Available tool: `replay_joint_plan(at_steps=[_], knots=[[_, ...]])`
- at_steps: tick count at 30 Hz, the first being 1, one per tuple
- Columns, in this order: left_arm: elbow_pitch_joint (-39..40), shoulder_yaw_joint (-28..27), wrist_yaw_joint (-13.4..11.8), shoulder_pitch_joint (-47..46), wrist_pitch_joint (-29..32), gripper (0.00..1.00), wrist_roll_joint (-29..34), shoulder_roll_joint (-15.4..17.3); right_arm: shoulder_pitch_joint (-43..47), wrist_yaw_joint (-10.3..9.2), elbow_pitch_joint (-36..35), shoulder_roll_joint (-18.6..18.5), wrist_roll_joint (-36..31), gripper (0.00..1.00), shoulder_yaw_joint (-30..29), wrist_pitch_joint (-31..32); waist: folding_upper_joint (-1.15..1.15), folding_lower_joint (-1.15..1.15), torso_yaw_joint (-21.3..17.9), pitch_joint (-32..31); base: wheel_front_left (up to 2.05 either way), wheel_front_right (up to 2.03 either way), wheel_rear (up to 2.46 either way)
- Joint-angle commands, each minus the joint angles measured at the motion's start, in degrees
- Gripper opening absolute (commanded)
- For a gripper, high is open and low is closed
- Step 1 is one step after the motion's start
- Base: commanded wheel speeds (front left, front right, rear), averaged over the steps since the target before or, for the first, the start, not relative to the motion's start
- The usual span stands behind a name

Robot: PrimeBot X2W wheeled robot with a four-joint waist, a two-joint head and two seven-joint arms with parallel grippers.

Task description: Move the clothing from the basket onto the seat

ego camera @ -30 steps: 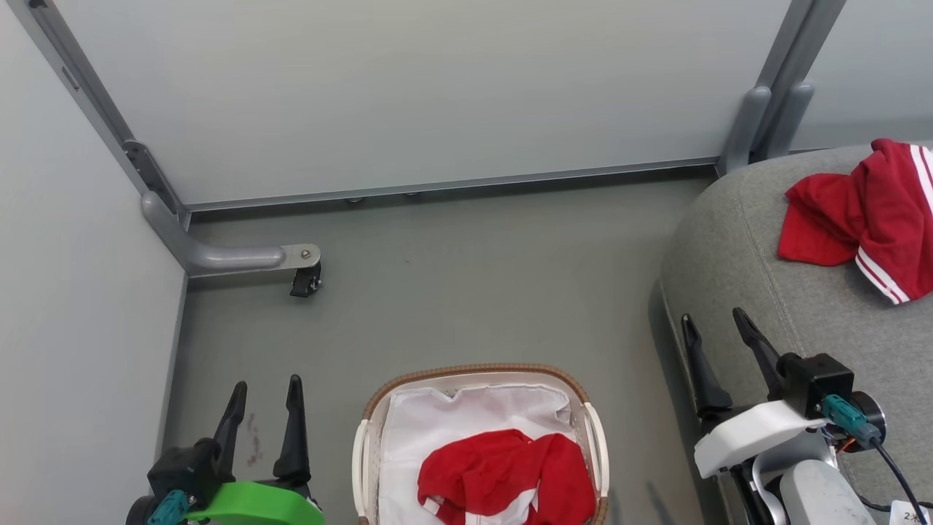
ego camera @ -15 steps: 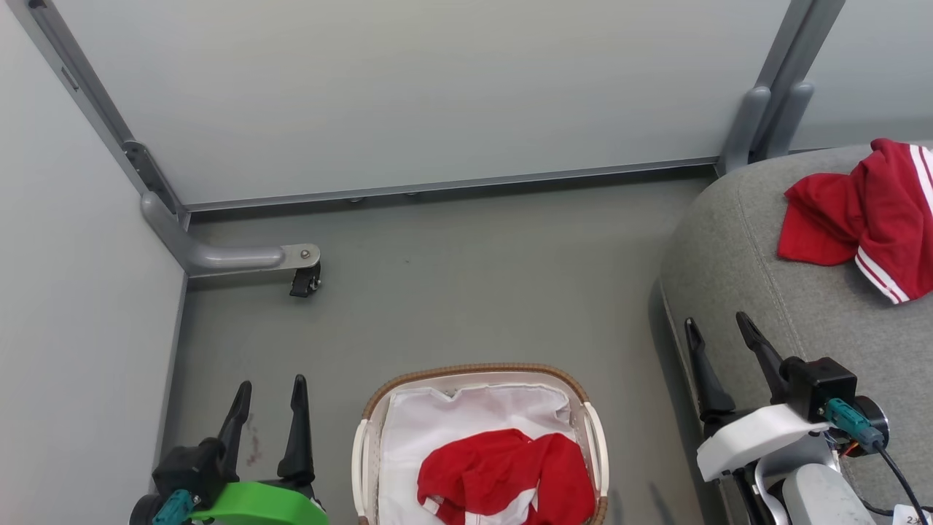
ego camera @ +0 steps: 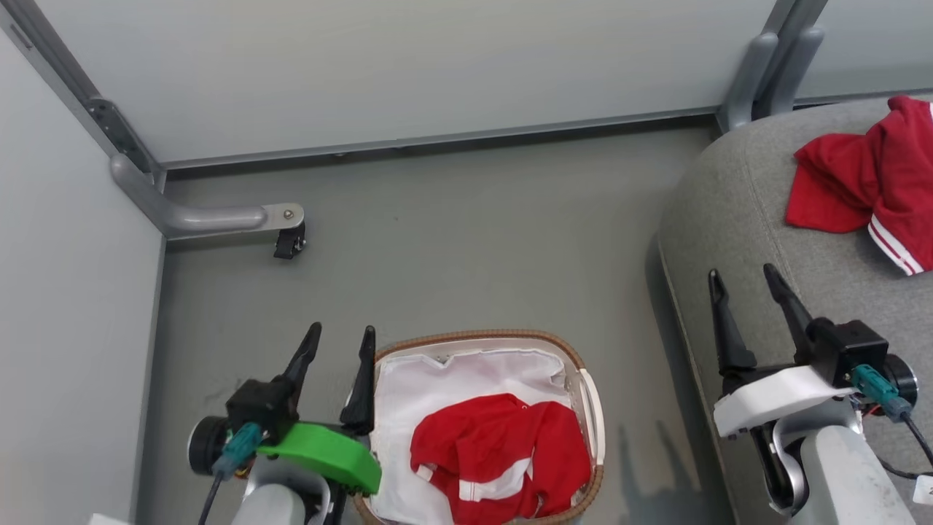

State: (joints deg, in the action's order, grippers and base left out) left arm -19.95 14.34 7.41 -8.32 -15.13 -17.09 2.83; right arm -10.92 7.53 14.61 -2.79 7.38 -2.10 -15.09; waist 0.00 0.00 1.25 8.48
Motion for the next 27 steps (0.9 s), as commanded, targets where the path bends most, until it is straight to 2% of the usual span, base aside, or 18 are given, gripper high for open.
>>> replay_joint_plan(at_steps=[1,12,21,27], knots=[[-1.77,1.68,0.14,-2.82,-0.04,1.00,-0.16,0.11,-1.22,-0.08,-0.74,-0.21,-0.80,1.00,-0.63,-0.12,0.00,0.00,-0.71,4.06,0.00,0.00,0.00],[-16.36,17.83,0.14,-16.95,-0.03,1.00,-1.47,0.18,-8.62,-0.08,-5.88,-0.20,-2.15,1.00,-3.21,-0.12,0.00,0.00,-5.25,18.88,0.00,0.00,0.00],[-26.99,30.99,0.14,-25.21,-0.04,1.00,-2.77,0.21,-13.28,-0.08,-11.44,-0.15,1.84,1.00,-2.35,-0.12,0.00,0.00,-10.58,30.49,0.00,0.00,0.00],[-31.21,36.52,0.14,-28.62,-0.03,1.00,-4.25,0.25,-14.98,-0.08,-14.01,-0.15,3.90,1.00,-1.50,-0.12,0.00,0.00,-13.35,35.82,0.00,0.00,0.00]])
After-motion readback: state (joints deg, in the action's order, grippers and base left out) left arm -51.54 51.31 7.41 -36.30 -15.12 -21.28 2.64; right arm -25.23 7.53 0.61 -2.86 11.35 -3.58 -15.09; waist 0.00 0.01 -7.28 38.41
